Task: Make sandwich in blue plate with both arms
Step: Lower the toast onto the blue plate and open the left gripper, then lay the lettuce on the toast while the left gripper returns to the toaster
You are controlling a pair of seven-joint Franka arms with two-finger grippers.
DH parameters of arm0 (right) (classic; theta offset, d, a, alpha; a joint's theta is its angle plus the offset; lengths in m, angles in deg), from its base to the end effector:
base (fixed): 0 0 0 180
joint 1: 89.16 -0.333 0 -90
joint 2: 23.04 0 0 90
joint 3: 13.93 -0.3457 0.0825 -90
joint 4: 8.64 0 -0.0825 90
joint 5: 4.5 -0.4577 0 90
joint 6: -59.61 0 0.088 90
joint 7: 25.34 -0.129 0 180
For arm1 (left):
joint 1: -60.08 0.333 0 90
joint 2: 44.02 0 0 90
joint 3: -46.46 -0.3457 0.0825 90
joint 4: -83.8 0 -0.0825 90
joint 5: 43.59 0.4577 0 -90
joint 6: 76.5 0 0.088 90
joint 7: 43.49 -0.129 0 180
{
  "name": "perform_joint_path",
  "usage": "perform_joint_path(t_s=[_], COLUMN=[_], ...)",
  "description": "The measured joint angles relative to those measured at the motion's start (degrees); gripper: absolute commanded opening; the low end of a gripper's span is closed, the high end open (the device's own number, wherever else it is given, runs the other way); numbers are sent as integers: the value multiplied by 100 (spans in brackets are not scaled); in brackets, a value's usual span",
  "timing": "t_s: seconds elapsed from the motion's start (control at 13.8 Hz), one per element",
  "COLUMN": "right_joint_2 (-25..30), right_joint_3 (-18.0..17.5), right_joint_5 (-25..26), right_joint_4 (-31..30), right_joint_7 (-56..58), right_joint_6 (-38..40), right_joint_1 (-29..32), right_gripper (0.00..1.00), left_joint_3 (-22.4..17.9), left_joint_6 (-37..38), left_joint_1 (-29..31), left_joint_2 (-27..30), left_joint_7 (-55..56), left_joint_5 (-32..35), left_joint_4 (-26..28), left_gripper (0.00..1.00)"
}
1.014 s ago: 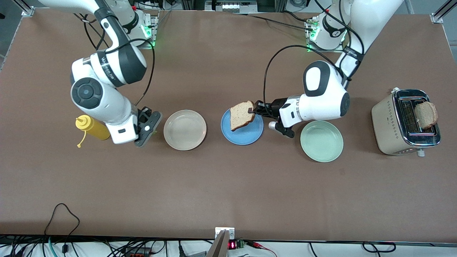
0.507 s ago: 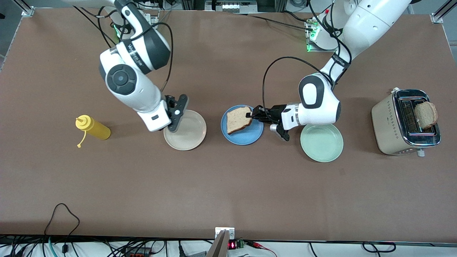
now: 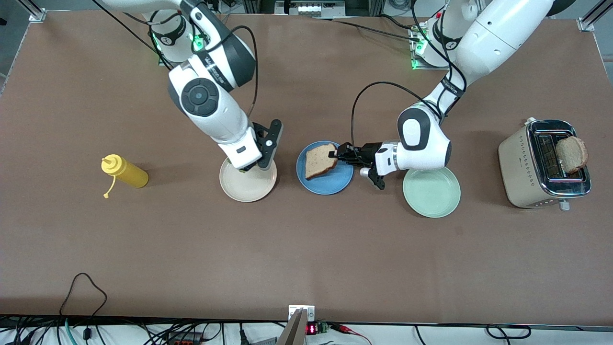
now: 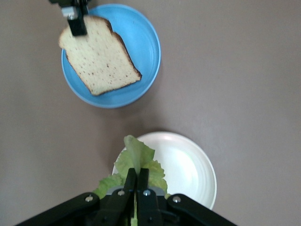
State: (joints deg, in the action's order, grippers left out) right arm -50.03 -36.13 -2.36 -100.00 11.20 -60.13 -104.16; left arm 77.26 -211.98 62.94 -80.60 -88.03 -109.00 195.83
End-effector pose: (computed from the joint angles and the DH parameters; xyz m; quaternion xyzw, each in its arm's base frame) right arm 0.6289 0.4324 0.3546 -0.8054 -0.5880 -0.0289 0.0692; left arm 0.5820 -0.3391 0.1410 0.8663 -0.0973 -0.0378 0.4886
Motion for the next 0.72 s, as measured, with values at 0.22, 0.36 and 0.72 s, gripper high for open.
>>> perform_joint_path(t_s=[0.22, 0.36, 0.72], right_joint_2=[-180, -331, -784], right_joint_3=[-2, -3, -5], right_joint_5=[0, 0, -1], right_joint_4=[7, 43, 247], right_joint_7=[-325, -547, -1232], right_joint_6=[-471, -860, -2005], right_joint_1=[-181, -323, -766], right_gripper=[0, 0, 0], left_joint_3=[-29, -47, -157], left_joint_6=[5, 166, 1685], left_joint_1=[95, 246, 995], left_joint_2=[57, 231, 937], left_joint_7=[-172, -184, 290], left_joint_5=[93, 563, 2843], left_joint_4=[11, 44, -87], left_gripper=[100, 100, 100])
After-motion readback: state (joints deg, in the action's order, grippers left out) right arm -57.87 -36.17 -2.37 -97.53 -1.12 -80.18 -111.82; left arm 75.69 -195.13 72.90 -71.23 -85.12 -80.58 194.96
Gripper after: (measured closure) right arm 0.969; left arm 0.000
